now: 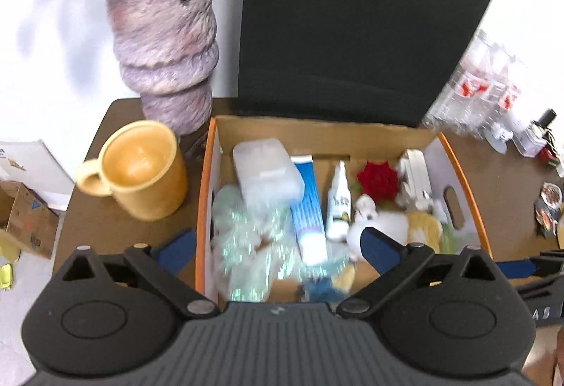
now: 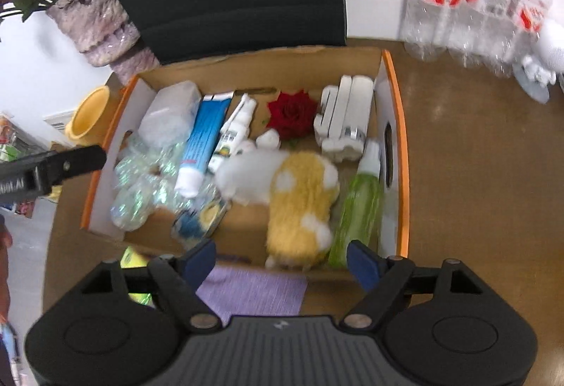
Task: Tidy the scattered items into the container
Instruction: 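Lower the green bottle and white box into the box and open both tools, then withdraw both open tools from the box back over the table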
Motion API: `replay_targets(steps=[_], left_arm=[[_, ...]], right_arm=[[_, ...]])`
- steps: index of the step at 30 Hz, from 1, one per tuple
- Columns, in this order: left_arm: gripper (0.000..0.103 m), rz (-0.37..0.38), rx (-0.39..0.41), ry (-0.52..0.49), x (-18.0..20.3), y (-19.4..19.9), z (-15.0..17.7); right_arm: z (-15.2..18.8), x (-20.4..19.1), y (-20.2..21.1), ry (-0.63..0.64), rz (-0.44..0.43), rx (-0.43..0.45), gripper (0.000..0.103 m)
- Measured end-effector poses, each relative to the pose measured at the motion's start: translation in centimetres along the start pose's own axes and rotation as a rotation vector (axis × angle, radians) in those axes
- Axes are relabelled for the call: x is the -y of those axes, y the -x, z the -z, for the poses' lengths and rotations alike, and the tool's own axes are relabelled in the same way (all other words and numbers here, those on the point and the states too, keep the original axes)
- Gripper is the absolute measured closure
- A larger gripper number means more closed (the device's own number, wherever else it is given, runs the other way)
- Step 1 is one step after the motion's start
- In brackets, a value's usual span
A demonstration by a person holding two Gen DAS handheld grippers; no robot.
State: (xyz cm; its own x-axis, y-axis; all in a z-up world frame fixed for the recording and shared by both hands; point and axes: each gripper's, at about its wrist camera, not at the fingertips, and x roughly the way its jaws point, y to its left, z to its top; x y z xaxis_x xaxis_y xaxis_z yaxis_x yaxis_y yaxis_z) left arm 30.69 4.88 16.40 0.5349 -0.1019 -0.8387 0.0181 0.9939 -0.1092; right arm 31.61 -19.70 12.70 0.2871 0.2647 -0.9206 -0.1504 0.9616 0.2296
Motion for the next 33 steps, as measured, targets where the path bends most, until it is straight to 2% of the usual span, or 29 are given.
replay_targets(steps=[3,12,27,33], left_arm=[[0.001,0.011,-0.015,-0.009,0.2,1.8,1.3],[0.000,-0.020,-0.022,-0.075,1.9,6.8,6.0],[0.000,-0.005,0.098,-0.170,5.2,14.9,13.4],[0.000,-0.001,0.178,-0.203,6.0,16.3,17.5]], right_arm=[[1.5,0.1,1.6,-0.008,-0.012,0.004,0.021],[6.1,-0.9,7.0,0.029,0.011,0.066,0.018],[14.2,-3.5,13.4,0.127,-0.010,0.168,0.016],[18.1,-4.3,14.3,0.151,-0.021,0.241,0.014]])
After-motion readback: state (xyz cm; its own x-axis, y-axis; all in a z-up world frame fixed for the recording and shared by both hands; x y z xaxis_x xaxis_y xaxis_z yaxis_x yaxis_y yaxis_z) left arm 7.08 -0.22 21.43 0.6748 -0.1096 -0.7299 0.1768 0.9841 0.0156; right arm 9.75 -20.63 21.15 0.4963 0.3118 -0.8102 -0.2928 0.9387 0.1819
